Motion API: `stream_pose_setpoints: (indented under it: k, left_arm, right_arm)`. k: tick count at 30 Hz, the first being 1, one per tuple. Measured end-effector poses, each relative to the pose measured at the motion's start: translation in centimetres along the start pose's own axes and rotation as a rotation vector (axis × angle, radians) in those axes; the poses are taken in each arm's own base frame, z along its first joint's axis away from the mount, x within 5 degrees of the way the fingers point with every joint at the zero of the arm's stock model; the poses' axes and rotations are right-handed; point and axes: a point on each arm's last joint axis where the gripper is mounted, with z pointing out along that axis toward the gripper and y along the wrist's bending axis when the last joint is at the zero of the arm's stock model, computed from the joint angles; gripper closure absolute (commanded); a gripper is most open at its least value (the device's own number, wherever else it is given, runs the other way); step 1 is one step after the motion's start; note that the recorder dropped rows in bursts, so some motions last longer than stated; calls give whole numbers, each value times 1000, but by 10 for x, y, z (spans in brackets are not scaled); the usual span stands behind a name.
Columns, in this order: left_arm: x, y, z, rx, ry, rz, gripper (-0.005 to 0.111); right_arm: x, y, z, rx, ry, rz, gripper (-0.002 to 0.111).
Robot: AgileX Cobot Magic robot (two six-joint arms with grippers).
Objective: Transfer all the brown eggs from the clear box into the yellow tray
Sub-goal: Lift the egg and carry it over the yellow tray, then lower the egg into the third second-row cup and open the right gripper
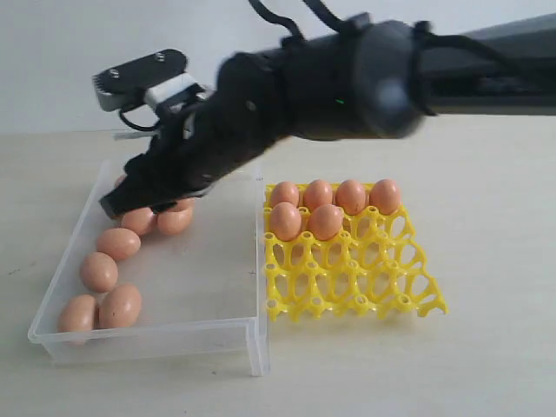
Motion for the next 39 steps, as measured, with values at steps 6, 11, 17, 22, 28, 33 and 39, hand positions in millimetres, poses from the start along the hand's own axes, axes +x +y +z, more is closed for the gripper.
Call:
stream_pose_setpoints:
  k: [6, 11, 17, 22, 28, 33, 39]
  left_arm:
    - [0, 0, 0, 0, 0, 0, 107]
    - [0, 0, 0, 0, 0, 0, 107]
    - [0, 0, 0, 0, 0, 0, 107]
    - [0, 0, 0, 0, 0, 0, 107]
    - [0, 0, 0, 0, 0, 0, 107]
    - [0, 0, 0, 0, 0, 0, 107]
    - [0, 0, 0, 0, 0, 0, 107]
  right_arm:
    - [50, -35, -61, 125, -217, 111, 108]
    - [84, -80, -90, 256, -252, 226, 108]
    - [100, -113, -93, 340, -233, 295, 108]
    - [115, -127, -78, 362, -179, 345, 108]
    - [129, -131, -59, 365, -126, 363, 108]
    - [137, -133, -49, 367, -102, 367, 108]
    - [141, -136, -43, 376, -99, 371, 108]
